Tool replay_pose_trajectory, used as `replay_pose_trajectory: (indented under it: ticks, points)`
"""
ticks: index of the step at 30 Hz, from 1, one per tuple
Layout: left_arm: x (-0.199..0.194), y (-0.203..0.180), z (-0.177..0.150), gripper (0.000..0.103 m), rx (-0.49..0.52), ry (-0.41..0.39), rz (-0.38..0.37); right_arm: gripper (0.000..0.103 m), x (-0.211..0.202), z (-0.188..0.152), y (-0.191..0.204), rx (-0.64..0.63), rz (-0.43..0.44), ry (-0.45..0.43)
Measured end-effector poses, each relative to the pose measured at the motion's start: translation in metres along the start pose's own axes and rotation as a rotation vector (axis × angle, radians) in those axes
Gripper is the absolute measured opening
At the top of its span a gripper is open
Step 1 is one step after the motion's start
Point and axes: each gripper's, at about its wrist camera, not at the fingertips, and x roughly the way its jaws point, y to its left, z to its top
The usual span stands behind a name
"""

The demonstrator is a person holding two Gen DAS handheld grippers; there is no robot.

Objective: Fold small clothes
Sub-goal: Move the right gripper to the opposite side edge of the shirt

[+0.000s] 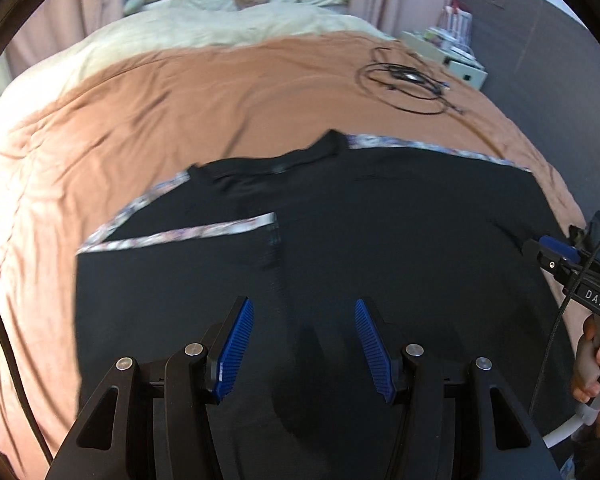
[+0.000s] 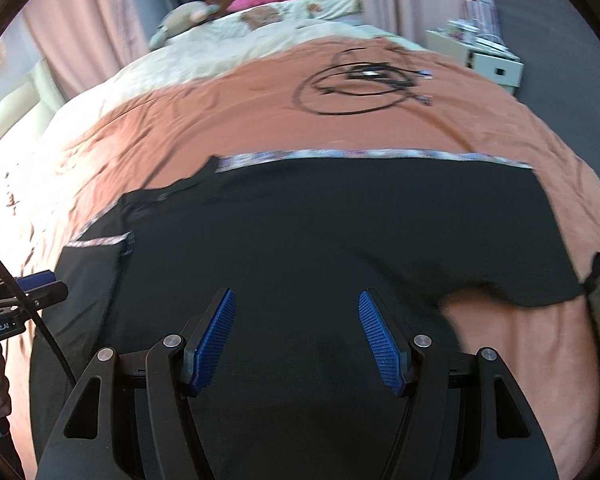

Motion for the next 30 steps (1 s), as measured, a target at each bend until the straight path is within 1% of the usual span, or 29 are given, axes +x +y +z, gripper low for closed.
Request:
replay_pose_trajectory:
  ticks: [3, 8, 15, 19, 24, 27, 30]
  points:
    - [0.012, -0.033, 0.01, 0.056, 0.025, 0.004, -0.022, 0.063, -0.004, 0.004, -0.024, 0.027, -0.03, -0.002]
    - [0.033, -0.078, 0.021, 0.056, 0.057, 0.014, -0.058, 0.063, -0.013, 0.013, -0.077, 0.078, -0.087, -0.006]
    - [0.066, -0.133, 0.039, 0.056, 0.094, 0.031, -0.1, 0.063, -0.002, 0.038, -0.136, 0.145, -0.156, 0.017]
    - [0.083, -0.159, 0.048, 0.056, 0.115, 0.036, -0.123, 0.063, 0.012, 0.05, -0.155, 0.167, -0.193, 0.038]
    - [0.107, -0.187, 0.057, 0.055, 0.125, 0.057, -0.153, 0.063, 0.036, 0.064, -0.169, 0.198, -0.212, 0.092]
    - [0.12, -0.202, 0.059, 0.054, 0.134, 0.069, -0.168, 0.063, 0.055, 0.073, -0.174, 0.215, -0.225, 0.133]
    - [0.131, -0.213, 0.06, 0.053, 0.134, 0.084, -0.188, 0.063, 0.078, 0.075, -0.177, 0.221, -0.258, 0.198]
